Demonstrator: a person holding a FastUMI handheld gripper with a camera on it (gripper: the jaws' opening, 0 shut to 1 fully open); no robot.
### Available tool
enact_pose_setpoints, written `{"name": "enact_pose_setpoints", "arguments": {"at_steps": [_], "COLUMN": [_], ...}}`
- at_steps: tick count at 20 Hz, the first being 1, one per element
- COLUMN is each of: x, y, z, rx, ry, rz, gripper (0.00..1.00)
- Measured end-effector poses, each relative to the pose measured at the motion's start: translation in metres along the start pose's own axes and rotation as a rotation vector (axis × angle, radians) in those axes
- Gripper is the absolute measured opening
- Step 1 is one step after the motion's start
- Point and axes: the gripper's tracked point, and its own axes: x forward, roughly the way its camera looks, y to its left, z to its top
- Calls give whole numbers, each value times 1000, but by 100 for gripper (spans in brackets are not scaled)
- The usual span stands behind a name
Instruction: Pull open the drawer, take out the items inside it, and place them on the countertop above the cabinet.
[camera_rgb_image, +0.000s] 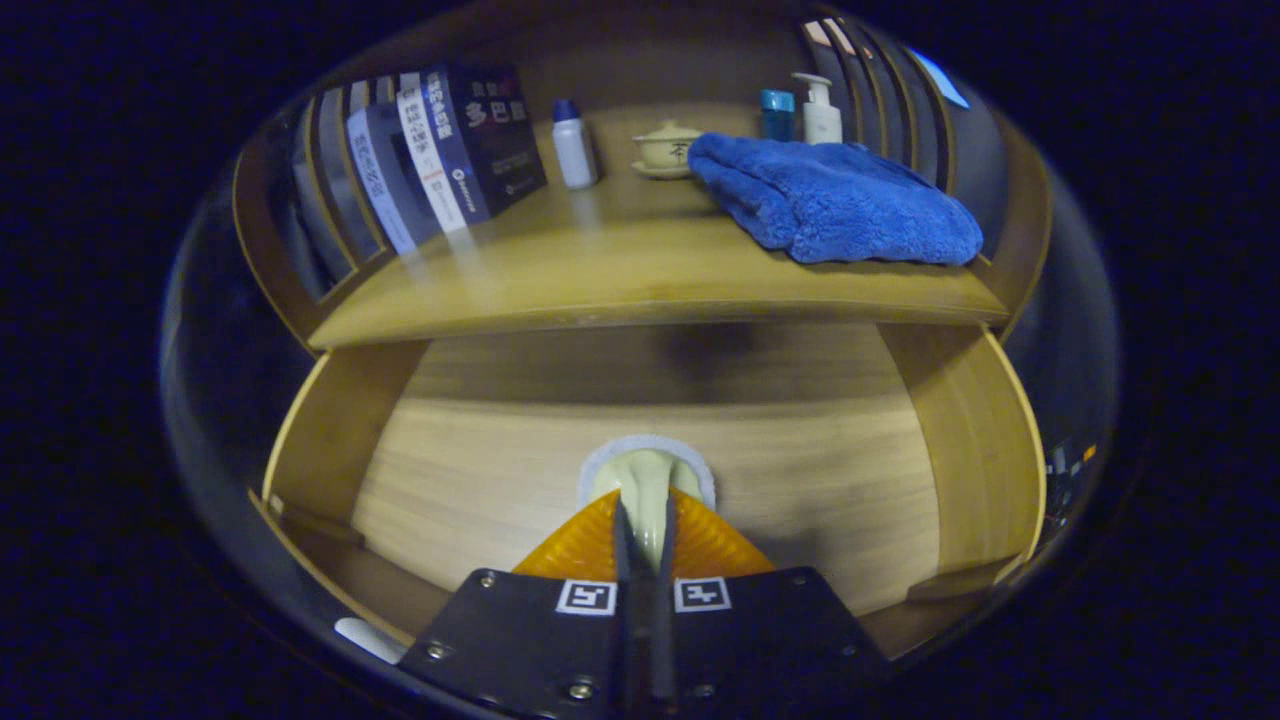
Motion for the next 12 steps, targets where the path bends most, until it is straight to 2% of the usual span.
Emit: {"name": "enact_pose_setpoints", "arguments": {"at_steps": [4, 6, 8, 12], "x": [-30, -47, -65, -122], "y": [3, 7, 10, 41], "z": [27, 47, 70, 104], "rx": [-34, -77, -149, -206], "ry": [-148, -278, -429, -678], "rz": [5, 8, -24, -54], "gripper": [7, 7, 7, 7]}}
